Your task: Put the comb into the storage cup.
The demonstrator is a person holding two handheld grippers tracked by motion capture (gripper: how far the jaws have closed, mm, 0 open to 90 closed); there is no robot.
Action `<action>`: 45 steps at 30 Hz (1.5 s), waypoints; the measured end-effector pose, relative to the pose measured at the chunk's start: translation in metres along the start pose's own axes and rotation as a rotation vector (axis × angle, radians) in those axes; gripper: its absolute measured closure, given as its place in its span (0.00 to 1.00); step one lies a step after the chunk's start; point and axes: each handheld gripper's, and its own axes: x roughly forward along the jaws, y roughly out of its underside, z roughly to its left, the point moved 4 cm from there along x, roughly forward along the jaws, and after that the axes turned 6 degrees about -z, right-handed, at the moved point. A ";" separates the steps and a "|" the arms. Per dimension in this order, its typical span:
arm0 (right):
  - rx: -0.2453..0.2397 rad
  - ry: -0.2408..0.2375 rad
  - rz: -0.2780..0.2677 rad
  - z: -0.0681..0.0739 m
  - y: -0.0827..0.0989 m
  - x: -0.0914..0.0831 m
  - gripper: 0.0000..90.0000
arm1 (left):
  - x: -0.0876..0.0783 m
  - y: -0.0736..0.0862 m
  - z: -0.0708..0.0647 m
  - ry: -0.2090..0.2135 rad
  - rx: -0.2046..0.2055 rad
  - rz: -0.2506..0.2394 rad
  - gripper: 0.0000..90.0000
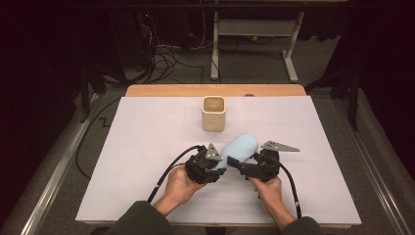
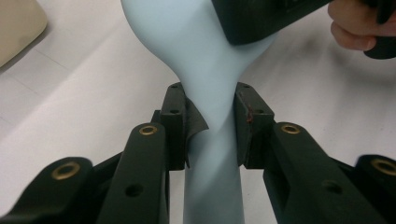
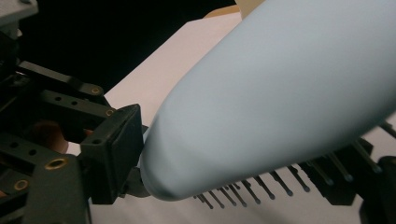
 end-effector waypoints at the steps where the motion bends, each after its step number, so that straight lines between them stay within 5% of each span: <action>1: -0.004 -0.003 -0.004 0.001 -0.002 -0.001 0.26 | 0.000 0.000 0.000 -0.002 0.000 -0.002 0.77; 16: -0.013 -0.035 0.021 0.010 -0.012 0.002 0.35 | -0.006 -0.002 0.001 -0.025 0.009 -0.021 0.77; 32: -0.007 -0.118 0.064 0.029 -0.033 0.005 0.59 | -0.011 -0.002 0.008 -0.045 0.000 -0.029 0.77; 45: -0.005 -0.146 0.079 0.036 -0.042 0.006 0.63 | -0.018 -0.003 0.011 -0.033 0.002 -0.070 0.76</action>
